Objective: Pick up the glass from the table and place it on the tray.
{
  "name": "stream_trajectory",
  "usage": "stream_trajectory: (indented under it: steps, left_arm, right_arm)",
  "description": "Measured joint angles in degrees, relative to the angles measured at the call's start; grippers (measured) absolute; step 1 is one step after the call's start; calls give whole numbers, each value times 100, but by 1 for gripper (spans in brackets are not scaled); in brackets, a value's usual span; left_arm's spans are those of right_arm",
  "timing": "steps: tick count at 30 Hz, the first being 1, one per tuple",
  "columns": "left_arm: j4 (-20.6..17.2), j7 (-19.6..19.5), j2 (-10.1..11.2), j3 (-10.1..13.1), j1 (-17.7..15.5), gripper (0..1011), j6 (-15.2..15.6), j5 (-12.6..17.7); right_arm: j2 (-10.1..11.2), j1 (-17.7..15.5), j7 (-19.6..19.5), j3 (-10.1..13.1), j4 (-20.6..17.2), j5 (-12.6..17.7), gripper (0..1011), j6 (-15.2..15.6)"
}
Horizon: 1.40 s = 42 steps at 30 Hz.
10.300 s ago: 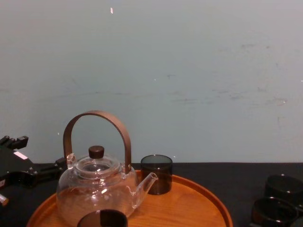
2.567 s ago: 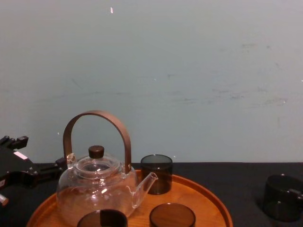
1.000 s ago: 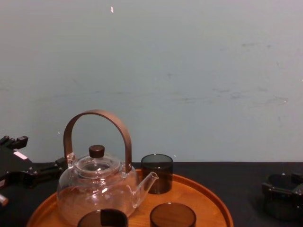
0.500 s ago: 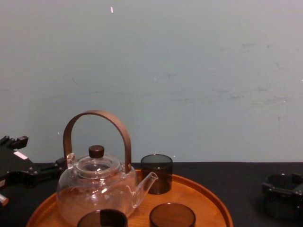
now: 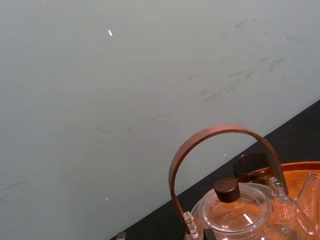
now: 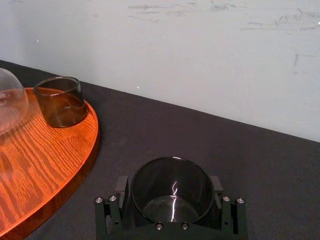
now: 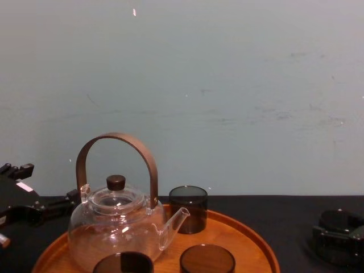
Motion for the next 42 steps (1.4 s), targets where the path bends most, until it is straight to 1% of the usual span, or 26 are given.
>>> stream_trajectory:
  steps: [22,27,40,42]
  left_arm:
    - [0,0,0,0,0,1001,0,0]
    - [0,0,0,0,0,1001,0,0]
    - [0,0,0,0,0,1001,0,0]
    - [1,0,0,0,0,1002,0,0]
  right_arm:
    - [5,-2,-3,12,-10,2,1000,-6]
    - [5,-5,-2,13,-13,4,906,-8]
    - [5,-7,-2,13,-14,7,905,-11]
    - [17,-35,29,13,-77,35,905,-1]
